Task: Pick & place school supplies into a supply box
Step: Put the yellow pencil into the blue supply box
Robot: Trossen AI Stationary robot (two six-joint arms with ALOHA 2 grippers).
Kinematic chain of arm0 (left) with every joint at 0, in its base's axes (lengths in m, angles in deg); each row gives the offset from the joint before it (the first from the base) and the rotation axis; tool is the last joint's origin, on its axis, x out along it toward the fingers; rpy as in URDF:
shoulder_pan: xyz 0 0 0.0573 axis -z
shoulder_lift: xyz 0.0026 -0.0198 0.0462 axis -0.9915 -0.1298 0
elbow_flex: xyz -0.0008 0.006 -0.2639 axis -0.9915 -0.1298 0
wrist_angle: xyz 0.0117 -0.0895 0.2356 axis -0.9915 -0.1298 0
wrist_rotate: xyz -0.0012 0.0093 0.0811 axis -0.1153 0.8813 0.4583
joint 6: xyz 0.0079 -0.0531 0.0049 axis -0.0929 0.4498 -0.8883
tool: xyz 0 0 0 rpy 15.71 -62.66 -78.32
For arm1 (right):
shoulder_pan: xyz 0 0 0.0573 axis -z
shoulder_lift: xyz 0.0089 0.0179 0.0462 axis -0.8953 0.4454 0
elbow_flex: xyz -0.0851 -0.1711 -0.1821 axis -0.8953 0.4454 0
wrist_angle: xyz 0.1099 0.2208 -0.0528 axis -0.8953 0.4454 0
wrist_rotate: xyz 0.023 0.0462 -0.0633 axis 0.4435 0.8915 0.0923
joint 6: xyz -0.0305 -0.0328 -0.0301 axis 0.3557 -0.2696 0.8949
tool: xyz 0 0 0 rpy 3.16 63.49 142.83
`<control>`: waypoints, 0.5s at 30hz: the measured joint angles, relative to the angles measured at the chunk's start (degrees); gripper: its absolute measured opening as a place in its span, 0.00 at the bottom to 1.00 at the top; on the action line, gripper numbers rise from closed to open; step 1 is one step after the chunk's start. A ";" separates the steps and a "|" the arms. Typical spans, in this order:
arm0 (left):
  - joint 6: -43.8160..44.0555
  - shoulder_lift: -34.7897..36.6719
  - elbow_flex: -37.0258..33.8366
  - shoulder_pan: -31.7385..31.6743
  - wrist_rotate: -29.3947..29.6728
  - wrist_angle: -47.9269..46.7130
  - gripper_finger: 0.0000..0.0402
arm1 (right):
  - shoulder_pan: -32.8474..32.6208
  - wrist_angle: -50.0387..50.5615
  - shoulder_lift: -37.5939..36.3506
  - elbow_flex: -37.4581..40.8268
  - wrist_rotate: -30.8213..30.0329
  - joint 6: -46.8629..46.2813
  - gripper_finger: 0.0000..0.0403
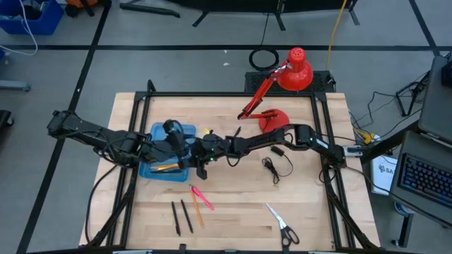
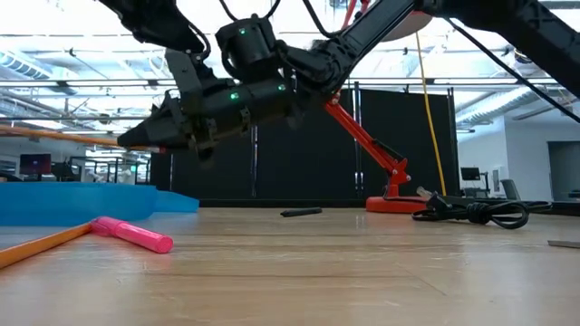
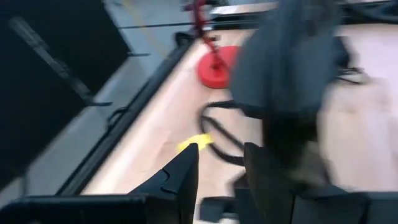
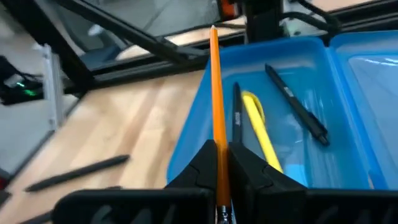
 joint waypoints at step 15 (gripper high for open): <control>-1.12 1.25 -0.03 -0.02 -10.22 2.48 0.33 | 0.60 -0.95 0.25 -0.01 -1.67 1.93 0.02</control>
